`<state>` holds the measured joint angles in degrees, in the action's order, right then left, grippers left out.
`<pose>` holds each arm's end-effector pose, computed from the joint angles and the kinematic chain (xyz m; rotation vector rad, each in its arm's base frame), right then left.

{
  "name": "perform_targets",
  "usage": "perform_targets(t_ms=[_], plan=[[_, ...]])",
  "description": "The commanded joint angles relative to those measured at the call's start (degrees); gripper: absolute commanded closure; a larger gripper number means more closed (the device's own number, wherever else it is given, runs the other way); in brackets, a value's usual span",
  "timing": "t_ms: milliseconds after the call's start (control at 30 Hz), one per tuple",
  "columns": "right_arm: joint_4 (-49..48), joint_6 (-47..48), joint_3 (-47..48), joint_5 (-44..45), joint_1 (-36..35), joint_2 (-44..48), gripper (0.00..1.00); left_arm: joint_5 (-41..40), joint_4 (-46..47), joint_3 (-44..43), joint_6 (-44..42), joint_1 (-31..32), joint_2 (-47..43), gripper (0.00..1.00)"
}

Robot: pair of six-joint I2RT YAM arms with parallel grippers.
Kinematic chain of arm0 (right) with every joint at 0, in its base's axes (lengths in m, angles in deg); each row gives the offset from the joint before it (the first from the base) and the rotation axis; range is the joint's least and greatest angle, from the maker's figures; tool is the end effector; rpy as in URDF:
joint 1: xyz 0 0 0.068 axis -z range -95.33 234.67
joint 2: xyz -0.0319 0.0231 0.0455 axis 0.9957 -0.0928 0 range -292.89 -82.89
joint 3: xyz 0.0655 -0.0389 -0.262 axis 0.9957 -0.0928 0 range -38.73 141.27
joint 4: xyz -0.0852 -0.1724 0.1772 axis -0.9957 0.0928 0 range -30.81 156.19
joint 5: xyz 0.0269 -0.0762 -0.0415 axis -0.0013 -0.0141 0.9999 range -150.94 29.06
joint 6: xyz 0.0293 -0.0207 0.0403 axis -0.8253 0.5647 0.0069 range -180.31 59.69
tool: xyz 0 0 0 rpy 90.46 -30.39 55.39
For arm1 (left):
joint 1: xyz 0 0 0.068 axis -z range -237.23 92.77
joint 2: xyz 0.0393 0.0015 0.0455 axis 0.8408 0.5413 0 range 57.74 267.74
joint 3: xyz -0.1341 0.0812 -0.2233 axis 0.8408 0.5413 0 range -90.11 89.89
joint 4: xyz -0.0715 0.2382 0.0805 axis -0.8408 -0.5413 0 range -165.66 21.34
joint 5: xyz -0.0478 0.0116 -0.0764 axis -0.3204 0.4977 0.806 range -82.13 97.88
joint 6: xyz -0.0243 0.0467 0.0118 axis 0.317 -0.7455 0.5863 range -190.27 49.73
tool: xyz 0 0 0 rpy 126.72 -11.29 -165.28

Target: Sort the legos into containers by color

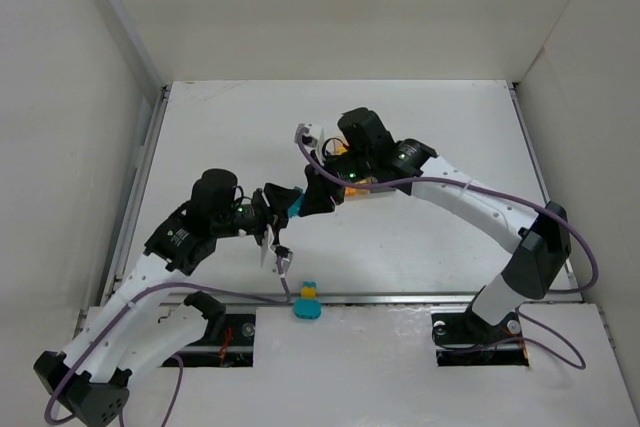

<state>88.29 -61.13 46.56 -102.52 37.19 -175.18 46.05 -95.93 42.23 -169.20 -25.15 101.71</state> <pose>0.2273 0.2831 0.3477 -1.2962 1.9028 1.2533 0.1272 -0.1057 0.3315 1.8534 0.3847 0.1325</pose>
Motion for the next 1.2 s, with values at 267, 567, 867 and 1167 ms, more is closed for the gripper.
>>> perform_targets(t_ms=[267, 567, 867, 1167], plan=[[-4.68, -3.49, -2.59, 3.95, -1.82, 2.38, 1.00, 1.65, 1.69, 0.46, -1.01, 1.85, -1.95, 1.00], [-4.48, -11.48, -20.25, 15.03, 8.97, 18.71, 1.00, -18.40, 13.56, 3.38, 27.29, -0.77, 2.79, 1.00], [-2.56, -15.88, -10.87, 40.68, 21.20, 2.41, 1.00, -15.83, 20.93, 3.11, 53.73, -0.79, 3.66, 1.00], [-0.19, -12.63, 3.82, 49.05, 22.61, -13.88, 0.96, -16.73, 22.07, -4.10, 69.32, -0.79, 14.04, 1.00]])
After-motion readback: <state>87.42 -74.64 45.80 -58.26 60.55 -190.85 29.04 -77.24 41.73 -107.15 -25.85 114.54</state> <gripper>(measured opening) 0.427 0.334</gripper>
